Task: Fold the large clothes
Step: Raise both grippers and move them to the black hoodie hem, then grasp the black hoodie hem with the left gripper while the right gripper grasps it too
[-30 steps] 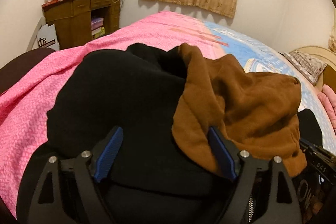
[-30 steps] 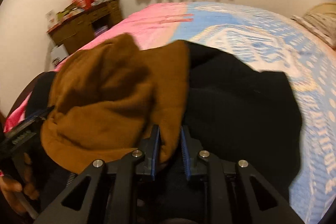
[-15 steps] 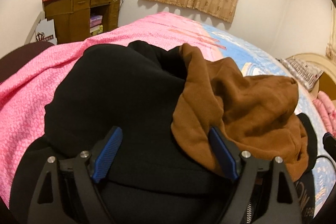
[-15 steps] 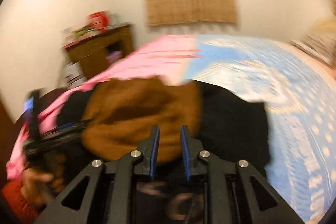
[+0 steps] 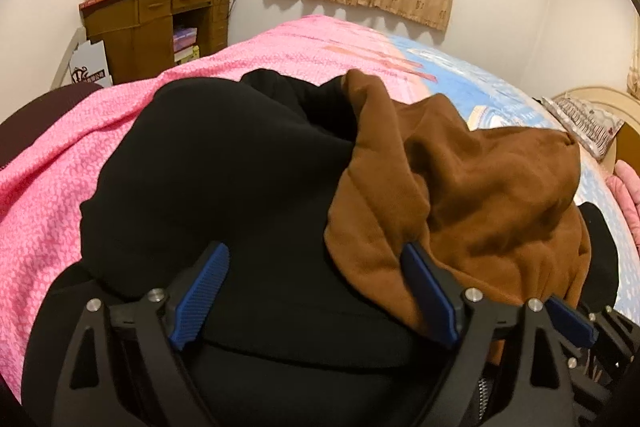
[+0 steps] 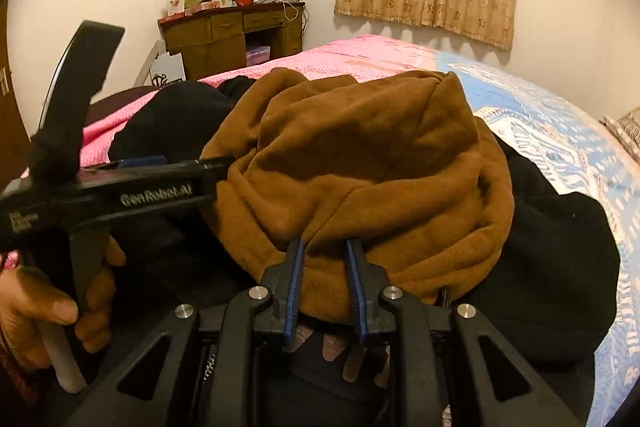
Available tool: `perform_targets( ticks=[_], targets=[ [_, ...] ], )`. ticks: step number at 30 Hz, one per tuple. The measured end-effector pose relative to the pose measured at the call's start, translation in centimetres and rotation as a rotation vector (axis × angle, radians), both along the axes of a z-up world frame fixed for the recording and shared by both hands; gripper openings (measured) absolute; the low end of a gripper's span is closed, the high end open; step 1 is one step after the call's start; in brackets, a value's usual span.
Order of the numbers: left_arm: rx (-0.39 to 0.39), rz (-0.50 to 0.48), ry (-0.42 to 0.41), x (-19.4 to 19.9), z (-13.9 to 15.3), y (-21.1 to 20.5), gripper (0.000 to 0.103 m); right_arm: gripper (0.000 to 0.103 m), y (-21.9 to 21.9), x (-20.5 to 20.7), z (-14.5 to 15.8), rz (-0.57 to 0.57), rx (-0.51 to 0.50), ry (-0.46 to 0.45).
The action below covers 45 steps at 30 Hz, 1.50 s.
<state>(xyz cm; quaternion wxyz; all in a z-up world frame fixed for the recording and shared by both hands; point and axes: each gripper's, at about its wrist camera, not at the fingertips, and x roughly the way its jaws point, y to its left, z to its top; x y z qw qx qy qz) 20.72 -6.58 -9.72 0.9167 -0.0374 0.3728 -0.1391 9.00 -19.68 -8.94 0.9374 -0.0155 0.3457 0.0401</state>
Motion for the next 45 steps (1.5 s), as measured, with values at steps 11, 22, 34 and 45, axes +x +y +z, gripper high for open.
perform_targets(
  ticks=[11, 22, 34, 45],
  targets=[
    [0.009, -0.148, 0.038, -8.8, 1.3, 4.8, 0.099, 0.023, -8.1, -18.7, 12.2, -0.099, 0.142, -0.237],
    [-0.052, -0.165, -0.096, -16.9, 6.7, 18.8, 0.100, 0.055, -10.3, -38.5, 22.2, -0.140, 0.203, -0.595],
    [-0.035, -0.214, 0.042, -20.5, 0.2, 21.0, 0.099, 0.081, -6.4, -37.2, 17.4, -0.033, 0.226, -0.409],
    [-0.062, -0.211, 0.141, -20.4, -3.8, 20.4, 0.093, 0.081, -5.9, -34.3, 2.4, -0.132, 0.141, 0.057]
  ],
)
